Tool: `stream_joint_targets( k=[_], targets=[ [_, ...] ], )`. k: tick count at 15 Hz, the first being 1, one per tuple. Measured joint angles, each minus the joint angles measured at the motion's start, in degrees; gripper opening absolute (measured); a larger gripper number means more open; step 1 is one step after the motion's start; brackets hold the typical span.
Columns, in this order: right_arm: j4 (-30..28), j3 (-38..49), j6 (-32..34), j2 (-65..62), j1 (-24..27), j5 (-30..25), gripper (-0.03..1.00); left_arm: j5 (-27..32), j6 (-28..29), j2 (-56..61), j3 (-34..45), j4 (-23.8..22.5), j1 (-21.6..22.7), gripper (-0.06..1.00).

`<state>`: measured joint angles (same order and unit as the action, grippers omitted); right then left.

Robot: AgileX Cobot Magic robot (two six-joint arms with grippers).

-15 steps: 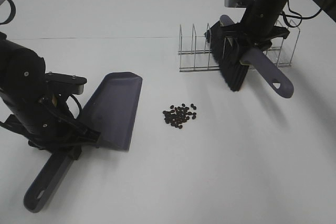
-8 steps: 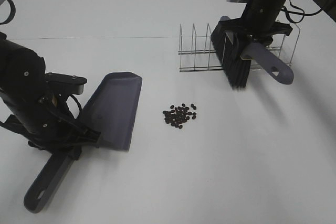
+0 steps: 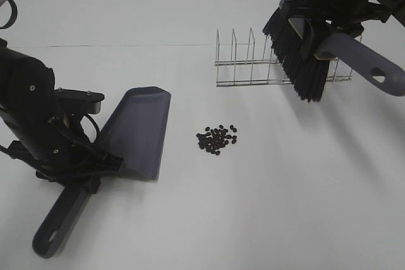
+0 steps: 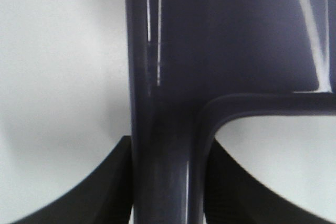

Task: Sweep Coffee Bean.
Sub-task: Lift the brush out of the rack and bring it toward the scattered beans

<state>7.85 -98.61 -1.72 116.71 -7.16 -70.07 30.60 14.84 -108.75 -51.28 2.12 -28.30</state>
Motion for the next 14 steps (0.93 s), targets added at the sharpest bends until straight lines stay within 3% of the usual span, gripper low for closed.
stream_joint_targets(
  k=[3,10,12,14],
  targets=[
    [2.4,11.9,3.6,-7.4,-1.0,-0.5,0.30,0.0,0.0,0.0,0.0,0.1,0.0,0.31],
    [1.8,18.8,1.7,-7.7,-1.0,-0.5,0.30,-2.1,0.7,-1.3,-0.1,-2.1,-3.4,0.31],
    [-2.9,18.9,4.6,-7.8,-2.7,2.3,0.30,-1.9,0.7,-2.1,-0.7,-2.1,-3.4,0.31],
    [-12.4,18.9,10.9,-8.0,-7.0,5.6,0.30,-2.2,0.1,-2.2,-1.0,-2.1,-3.4,0.31]
  ],
)
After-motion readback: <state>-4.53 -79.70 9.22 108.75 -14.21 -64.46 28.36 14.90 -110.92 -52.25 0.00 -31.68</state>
